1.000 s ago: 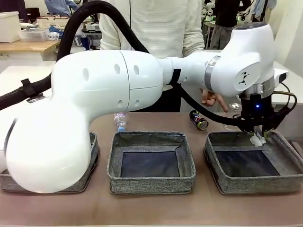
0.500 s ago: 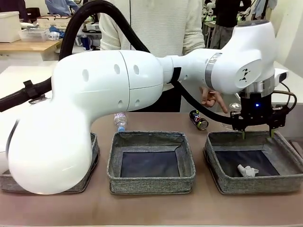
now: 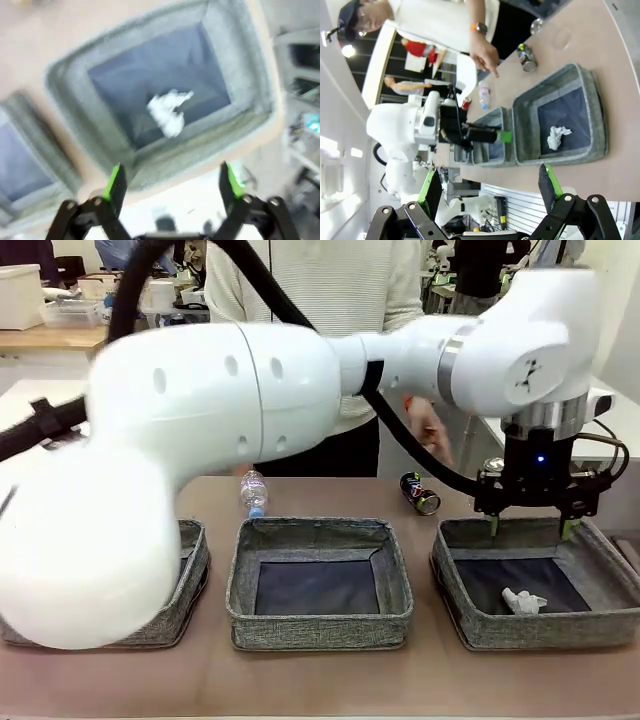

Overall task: Sort the waste into the appropriate baskets.
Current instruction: Place the picked waste into the Fabric basket indicated by the person.

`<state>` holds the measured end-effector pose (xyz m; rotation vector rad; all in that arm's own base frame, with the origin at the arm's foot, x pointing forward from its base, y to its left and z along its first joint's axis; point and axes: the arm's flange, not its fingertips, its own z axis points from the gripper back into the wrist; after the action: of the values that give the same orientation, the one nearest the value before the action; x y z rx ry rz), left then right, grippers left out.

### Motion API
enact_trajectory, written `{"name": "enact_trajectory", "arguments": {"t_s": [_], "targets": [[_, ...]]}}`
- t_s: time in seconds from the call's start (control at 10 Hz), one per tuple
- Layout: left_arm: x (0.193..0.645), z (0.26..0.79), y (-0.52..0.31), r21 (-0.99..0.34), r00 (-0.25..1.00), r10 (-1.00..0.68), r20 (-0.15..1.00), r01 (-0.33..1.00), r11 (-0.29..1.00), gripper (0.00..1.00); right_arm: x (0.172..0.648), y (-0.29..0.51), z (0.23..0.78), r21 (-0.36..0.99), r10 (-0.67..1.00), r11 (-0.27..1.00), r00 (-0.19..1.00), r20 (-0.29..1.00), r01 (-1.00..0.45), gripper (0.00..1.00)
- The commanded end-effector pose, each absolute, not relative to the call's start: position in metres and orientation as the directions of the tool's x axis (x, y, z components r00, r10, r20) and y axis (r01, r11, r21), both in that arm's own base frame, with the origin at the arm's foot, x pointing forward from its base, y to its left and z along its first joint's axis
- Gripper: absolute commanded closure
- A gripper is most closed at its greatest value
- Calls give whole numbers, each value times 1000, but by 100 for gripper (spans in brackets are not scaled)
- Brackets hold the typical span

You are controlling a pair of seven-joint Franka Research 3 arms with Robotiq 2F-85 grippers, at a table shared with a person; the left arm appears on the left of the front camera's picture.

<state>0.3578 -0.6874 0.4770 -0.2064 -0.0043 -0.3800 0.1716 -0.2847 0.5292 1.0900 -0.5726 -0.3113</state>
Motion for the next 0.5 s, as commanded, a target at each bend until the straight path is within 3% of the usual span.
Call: {"name": "enact_trajectory", "arguments": {"t_s": [0.0, 0.2, 0.3, 0.4], "targets": [[327, 500, -648, -11, 917, -398, -36, 397, 918, 7, 172, -282, 532, 898, -468, 429, 827, 311, -95, 0], [302, 502, -597, 33, 920, -379, -96, 384, 923, 7, 195, -267, 531, 914, -448, 390, 844, 294, -111, 0], [295, 508, -564, 32, 945, -319, -72, 322, 946, 7, 211, -251, 532, 902, -441, 419, 846, 300, -101, 0], [301, 517, -529, -36, 960, -273, -69, 271, 962, 7, 224, -232, 535, 899, -397, 420, 866, 306, -125, 0]]}}
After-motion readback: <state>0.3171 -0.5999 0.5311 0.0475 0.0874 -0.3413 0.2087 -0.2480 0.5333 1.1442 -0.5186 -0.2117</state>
